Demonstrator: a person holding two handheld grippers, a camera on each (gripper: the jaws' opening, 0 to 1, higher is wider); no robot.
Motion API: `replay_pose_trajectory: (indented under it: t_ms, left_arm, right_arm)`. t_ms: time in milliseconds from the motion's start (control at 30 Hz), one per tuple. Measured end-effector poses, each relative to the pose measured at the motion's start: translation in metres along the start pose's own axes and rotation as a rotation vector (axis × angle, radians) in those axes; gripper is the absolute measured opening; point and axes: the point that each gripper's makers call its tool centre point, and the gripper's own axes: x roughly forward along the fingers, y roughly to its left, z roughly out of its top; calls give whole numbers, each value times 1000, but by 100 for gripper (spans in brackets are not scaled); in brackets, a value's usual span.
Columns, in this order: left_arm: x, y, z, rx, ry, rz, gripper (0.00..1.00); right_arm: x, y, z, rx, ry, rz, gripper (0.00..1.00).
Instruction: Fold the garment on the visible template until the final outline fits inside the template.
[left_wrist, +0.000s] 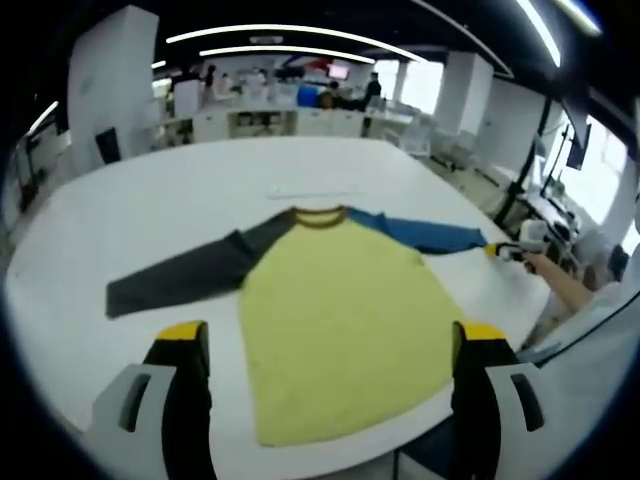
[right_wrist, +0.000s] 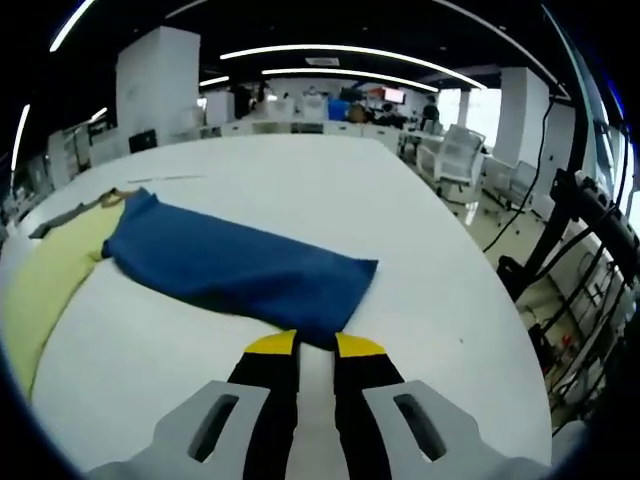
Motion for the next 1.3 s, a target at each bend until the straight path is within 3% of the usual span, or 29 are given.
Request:
replay_pose_trajectory:
  t_ms: [200,267,533,667,867,967,1067,1300]
  left_arm:
    - [0,2,2,7,-12,-10,97]
    - [0,4,2,10,-16,-15,97]
    - [1,14,-1,12,-11,-31,96]
    - [2,15,4,14,-36,-39,95]
    - [-2,20,6,9,-70,-39,95]
    - [-4,24,0,-10,-77,-34,95]
    - [-6,25,-4,-19,-76,-31,94]
    - [-15,29,-6,-34,-94,-12,94]
  right_arm:
    - [1,0,1,4,7,-2,11]
    - [1,-5,6,-32,-8,-32,3]
    - [-6,-7,3,19,3,-33,3]
    - [-8,-6,1,43,-1,-35,3]
    - [-9,-6,-2,185,-46,-26,2]
    - [-9,-8,-3,204,-49,-34,2]
    - [-12,-7,2,361,-110,-16,2]
    - [-17,-15,6,376,-138,-33,2]
